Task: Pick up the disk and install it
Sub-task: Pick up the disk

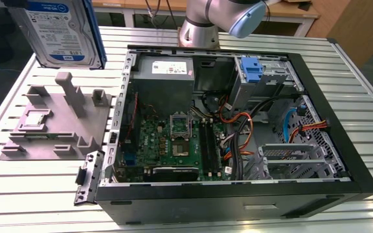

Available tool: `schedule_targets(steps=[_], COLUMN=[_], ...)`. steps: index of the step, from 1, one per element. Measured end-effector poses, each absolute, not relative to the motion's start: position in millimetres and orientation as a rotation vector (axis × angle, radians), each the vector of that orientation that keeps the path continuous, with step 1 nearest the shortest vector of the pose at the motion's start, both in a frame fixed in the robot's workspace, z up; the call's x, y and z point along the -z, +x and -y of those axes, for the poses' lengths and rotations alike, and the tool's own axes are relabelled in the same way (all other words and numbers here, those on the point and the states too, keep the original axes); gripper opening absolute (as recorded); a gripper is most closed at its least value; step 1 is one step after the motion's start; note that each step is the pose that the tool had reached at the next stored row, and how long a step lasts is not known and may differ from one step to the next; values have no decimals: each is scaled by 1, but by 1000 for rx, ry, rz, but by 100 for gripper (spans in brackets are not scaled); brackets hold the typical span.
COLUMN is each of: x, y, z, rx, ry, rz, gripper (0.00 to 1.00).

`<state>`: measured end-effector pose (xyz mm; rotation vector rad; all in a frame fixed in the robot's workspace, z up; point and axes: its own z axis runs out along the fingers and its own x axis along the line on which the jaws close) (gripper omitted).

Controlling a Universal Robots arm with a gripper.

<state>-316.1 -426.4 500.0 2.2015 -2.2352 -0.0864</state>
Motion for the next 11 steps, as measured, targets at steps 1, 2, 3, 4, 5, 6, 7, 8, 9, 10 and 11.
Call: schedule_targets(steps=[1,2,3,4,5,6,7,8,9,10,11], x=[-500,-500,-500,-500,-500,-500,-500,-500,-500,-500,-500], y=[-316,-316,-315,-315,-315,-315,-315,-314,-314,-314,-314], z=[426,426,426,426,426,426,426,426,426,426,426], rx=[86,86,86,86,86,86,86,86,86,86,86], ry=[2201,2202,2202,2202,2202,2202,2201,2201,2201,2201,2202], rz=[2235,2235,2235,2235,2235,2235,2235,2235,2235,2235,2235], gripper=[37,37,37,37,37,37,37,37,37,37,37])
